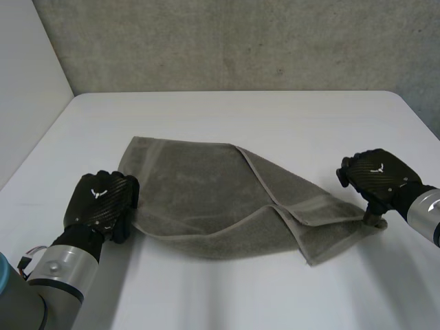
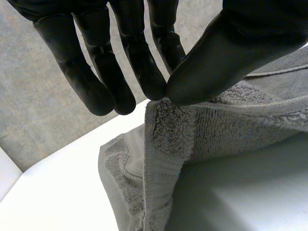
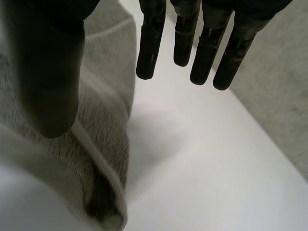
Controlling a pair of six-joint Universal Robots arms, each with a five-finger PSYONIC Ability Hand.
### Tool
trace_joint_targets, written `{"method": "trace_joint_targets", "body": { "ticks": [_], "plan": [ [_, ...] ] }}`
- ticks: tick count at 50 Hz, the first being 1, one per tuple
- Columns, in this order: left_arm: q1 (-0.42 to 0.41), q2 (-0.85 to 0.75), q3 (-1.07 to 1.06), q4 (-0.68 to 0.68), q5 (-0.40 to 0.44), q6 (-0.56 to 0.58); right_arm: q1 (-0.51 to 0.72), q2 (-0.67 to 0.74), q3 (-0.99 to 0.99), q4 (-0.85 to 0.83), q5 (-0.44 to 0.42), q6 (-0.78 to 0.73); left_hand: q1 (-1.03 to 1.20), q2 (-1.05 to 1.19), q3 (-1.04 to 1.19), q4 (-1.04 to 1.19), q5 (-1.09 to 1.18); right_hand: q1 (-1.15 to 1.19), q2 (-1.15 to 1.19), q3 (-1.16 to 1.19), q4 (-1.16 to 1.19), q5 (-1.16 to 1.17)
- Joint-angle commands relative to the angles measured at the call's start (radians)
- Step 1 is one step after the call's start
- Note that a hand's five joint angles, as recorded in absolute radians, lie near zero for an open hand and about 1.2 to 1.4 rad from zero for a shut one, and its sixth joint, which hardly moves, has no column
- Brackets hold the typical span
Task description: Fold the towel.
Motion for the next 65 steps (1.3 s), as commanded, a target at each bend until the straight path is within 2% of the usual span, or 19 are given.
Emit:
{"method": "trace_joint_targets", "body": {
  "ticks": [1,7,12,19,25,29,38,52,65],
  "plan": [
    [0.001,-0.002,0.000,0.001,0.000,-0.001,0.062,-0.108,0.077,-0.065,-0.008,0.058,-0.004,-0.112,-0.147,-0.117,-0.266,-0.043,-0.066,-0.056,-0.051,-0.019],
    [0.001,-0.002,0.000,0.002,0.000,-0.003,0.124,-0.186,0.116,-0.052,-0.001,0.056,-0.004,-0.112,-0.147,-0.117,-0.266,-0.013,-0.036,-0.026,-0.021,0.010],
    [0.001,-0.002,0.000,0.002,-0.002,-0.003,0.172,-0.214,0.126,0.027,-0.007,0.049,-0.004,-0.112,-0.147,-0.117,-0.266,0.013,-0.010,0.000,0.005,0.037],
    [0.001,0.000,0.000,0.002,-0.003,-0.004,0.180,-0.185,0.120,0.189,-0.008,-0.019,-0.004,-0.112,-0.147,-0.117,-0.266,0.169,0.146,0.156,0.161,0.192],
    [0.004,0.000,0.000,0.002,-0.002,-0.004,0.186,-0.133,0.119,0.318,-0.005,-0.111,-0.004,-0.112,-0.147,-0.117,-0.266,0.142,0.120,0.130,0.134,0.166],
    [0.004,0.000,-0.001,0.002,-0.002,-0.004,0.184,-0.094,0.117,0.335,-0.001,-0.137,-0.004,-0.112,-0.147,-0.117,-0.266,0.095,0.072,0.082,0.087,0.119],
    [0.005,0.000,0.000,0.002,-0.002,-0.004,0.184,0.022,0.109,0.243,-0.002,-0.126,-0.004,-0.112,-0.147,-0.117,-0.266,-0.089,-0.112,-0.102,-0.097,-0.066],
    [0.005,0.004,-0.001,0.002,-0.003,-0.004,0.170,0.094,0.080,0.047,0.012,-0.028,-0.004,-0.112,-0.147,-0.117,-0.266,-0.113,-0.136,-0.126,-0.121,-0.090],
    [0.005,0.004,-0.001,0.002,-0.003,-0.004,0.183,0.110,0.080,-0.090,0.101,0.023,-0.004,-0.112,-0.147,-0.117,-0.266,-0.087,-0.110,-0.100,-0.095,-0.063]
  ]
}}
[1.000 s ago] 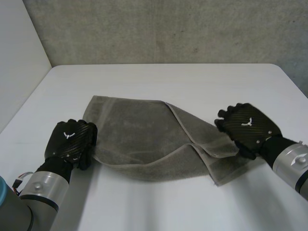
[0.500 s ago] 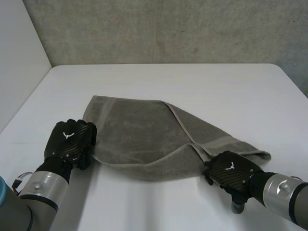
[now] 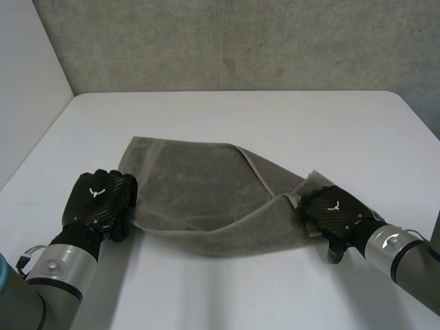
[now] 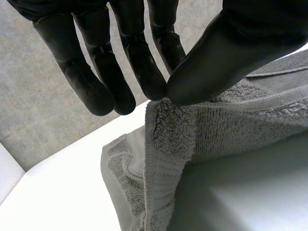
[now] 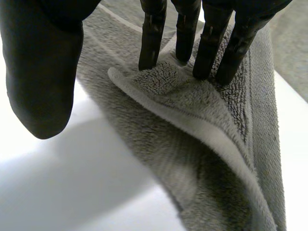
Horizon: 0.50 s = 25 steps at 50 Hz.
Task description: Fold the towel.
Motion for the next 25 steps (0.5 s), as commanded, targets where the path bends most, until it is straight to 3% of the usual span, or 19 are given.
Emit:
{"method": "trace_joint_targets", "body": {
  "ticks": [1,25],
  "plan": [
    [0.000,0.000,0.000,0.000,0.000,-0.001,0.008,0.013,0.001,-0.064,0.049,0.009,-0.007,-0.112,-0.147,-0.117,-0.266,-0.010,-0.049,-0.038,-0.024,0.008],
    [0.000,0.003,-0.002,0.000,0.000,0.000,0.002,0.015,-0.008,-0.171,0.082,0.122,-0.007,-0.112,-0.147,-0.117,-0.266,0.081,0.042,0.053,0.067,0.099]
  ]
}}
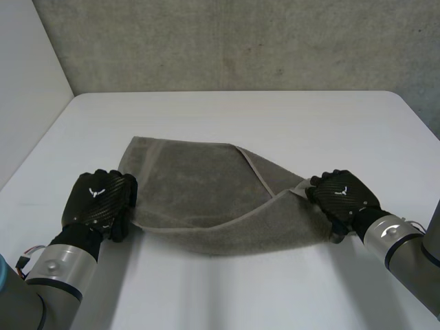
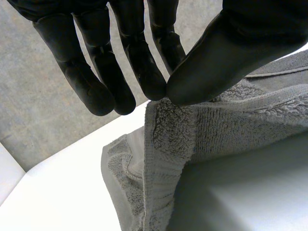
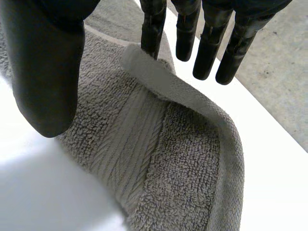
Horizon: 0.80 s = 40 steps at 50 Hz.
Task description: Fold the towel.
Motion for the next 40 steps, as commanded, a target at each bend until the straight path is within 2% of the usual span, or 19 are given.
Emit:
{"method": "trace_joint_targets", "body": {
  "ticks": [1,16,24,34,38,40],
  "plan": [
    [0.000,0.000,0.000,0.000,0.000,0.001,-0.009,0.007,-0.020,-0.003,-0.001,0.019,-0.007,-0.112,-0.147,-0.117,-0.266,0.126,0.118,0.129,0.142,0.118],
    [0.000,0.000,0.000,0.000,0.000,0.001,-0.013,0.101,-0.095,-0.036,0.040,0.021,-0.007,-0.112,-0.147,-0.117,-0.266,0.455,0.448,0.459,0.471,0.448],
    [0.000,0.000,0.000,0.000,0.000,-0.001,-0.012,0.115,-0.098,-0.096,0.092,0.019,-0.007,-0.112,-0.147,-0.117,-0.266,0.456,0.448,0.459,0.472,0.448],
    [0.000,-0.001,0.000,0.002,0.000,-0.001,-0.010,0.121,-0.098,-0.116,0.097,0.019,-0.007,-0.112,-0.147,-0.117,-0.266,0.335,0.327,0.339,0.351,0.328],
    [0.000,-0.001,0.000,0.002,0.000,-0.001,-0.012,0.121,-0.098,-0.119,0.097,0.019,-0.007,-0.112,-0.147,-0.117,-0.266,0.391,0.383,0.394,0.407,0.383],
    [0.000,-0.001,0.000,0.002,0.000,-0.001,-0.013,0.122,-0.098,-0.125,0.097,0.019,-0.007,-0.112,-0.147,-0.117,-0.266,0.525,0.518,0.529,0.541,0.518]
  ]
}}
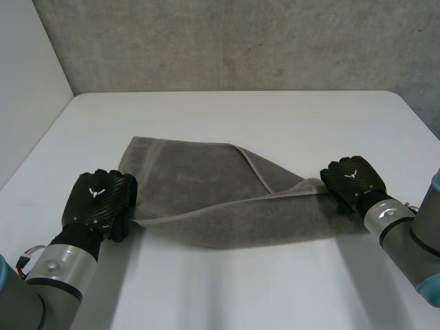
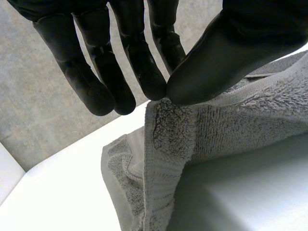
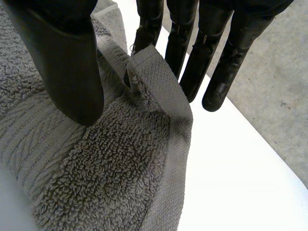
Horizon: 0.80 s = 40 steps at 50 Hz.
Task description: Fold the towel.
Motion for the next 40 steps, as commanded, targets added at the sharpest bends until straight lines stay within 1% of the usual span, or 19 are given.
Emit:
{"method": "trace_joint_targets", "body": {
  "ticks": [1,3,5,10,14,16,17,19,20,22,25,27,30,34,35,36,37,38,40],
  "plan": [
    [0.000,0.000,0.000,0.000,0.000,0.000,-0.003,0.003,0.000,-0.006,-0.002,0.000,-0.007,-0.112,-0.147,-0.117,-0.266,0.160,0.157,0.160,0.156,0.159],
    [0.000,0.000,0.000,0.000,0.000,0.002,-0.005,0.003,0.000,-0.014,-0.002,0.000,-0.007,-0.112,-0.147,-0.117,-0.266,0.615,0.613,0.615,0.612,0.615],
    [0.000,0.000,0.002,0.000,0.000,0.000,-0.005,0.001,0.000,-0.014,-0.002,0.000,-0.007,-0.112,-0.147,-0.117,-0.266,0.654,0.652,0.654,0.651,0.654],
    [0.000,0.000,0.002,0.000,-0.002,0.000,-0.003,-0.005,0.000,-0.014,-0.003,0.000,-0.007,-0.112,-0.147,-0.117,-0.266,0.655,0.652,0.655,0.651,0.654],
    [0.002,0.000,0.003,0.000,-0.002,0.000,-0.006,-0.045,0.006,-0.014,-0.009,0.005,-0.007,-0.112,-0.147,-0.117,-0.266,0.655,0.652,0.655,0.651,0.654],
    [0.002,0.000,0.002,0.000,-0.002,0.000,-0.009,-0.137,0.020,-0.017,-0.017,0.040,-0.007,-0.112,-0.147,-0.117,-0.266,0.655,0.652,0.655,0.651,0.654],
    [0.002,0.000,0.002,0.000,-0.002,0.000,-0.009,-0.137,0.020,-0.017,-0.017,0.040,-0.007,-0.112,-0.147,-0.117,-0.266,0.655,0.652,0.655,0.651,0.654],
    [0.002,0.000,0.002,0.002,0.000,0.000,-0.020,-0.166,0.019,-0.014,-0.029,0.118,-0.007,-0.112,-0.147,-0.117,-0.266,0.655,0.652,0.655,0.651,0.654],
    [0.002,0.000,0.002,0.002,0.000,0.000,-0.020,-0.166,0.019,-0.014,-0.029,0.118,-0.007,-0.112,-0.147,-0.117,-0.266,0.655,0.652,0.655,0.651,0.654],
    [0.002,0.000,0.002,0.002,0.000,0.002,-0.022,-0.142,0.012,0.000,-0.060,0.178,-0.007,-0.112,-0.147,-0.117,-0.266,0.655,0.652,0.655,0.651,0.654],
    [0.002,-0.002,0.002,0.002,-0.002,0.000,-0.020,-0.099,0.008,0.004,-0.069,0.184,-0.007,-0.112,-0.147,-0.117,-0.266,0.655,0.652,0.655,0.651,0.654],
    [0.002,-0.002,0.002,0.000,0.000,0.002,-0.017,-0.009,-0.009,0.039,-0.071,0.158,-0.007,-0.112,-0.147,-0.117,-0.266,0.655,0.652,0.655,0.651,0.654],
    [0.002,-0.002,0.002,0.000,0.000,0.002,-0.008,0.016,-0.035,0.113,-0.069,0.097,-0.007,-0.112,-0.147,-0.117,-0.266,0.655,0.652,0.655,0.651,0.654],
    [0.002,0.000,0.002,0.000,0.000,0.002,-0.015,0.018,-0.041,0.164,-0.069,0.036,-0.007,-0.112,-0.147,-0.117,-0.266,0.655,0.652,0.655,0.651,0.654],
    [0.002,0.000,0.002,0.000,-0.002,0.002,-0.015,0.018,-0.041,0.173,-0.068,0.022,-0.007,-0.112,-0.147,-0.117,-0.266,0.365,0.363,0.365,0.361,0.365],
    [0.002,0.000,0.002,0.000,-0.002,0.002,-0.015,0.018,-0.041,0.173,-0.068,0.022,-0.007,-0.112,-0.147,-0.117,-0.266,0.362,0.360,0.362,0.358,0.362],
    [0.002,0.000,0.002,0.000,0.000,0.002,-0.015,0.016,-0.040,0.173,-0.066,0.017,-0.007,-0.112,-0.147,-0.117,-0.266,0.063,0.061,0.063,0.059,0.062],
    [0.002,0.000,0.002,0.000,-0.002,0.002,-0.015,0.016,-0.040,0.172,-0.068,0.023,-0.007,-0.112,-0.147,-0.117,-0.266,-0.042,-0.044,-0.042,-0.046,-0.042],
    [0.002,0.000,0.002,0.000,0.000,0.002,-0.017,0.015,-0.040,0.171,-0.068,0.029,-0.007,-0.112,-0.147,-0.117,-0.266,-0.084,-0.086,-0.084,-0.087,-0.084]
  ]
}}
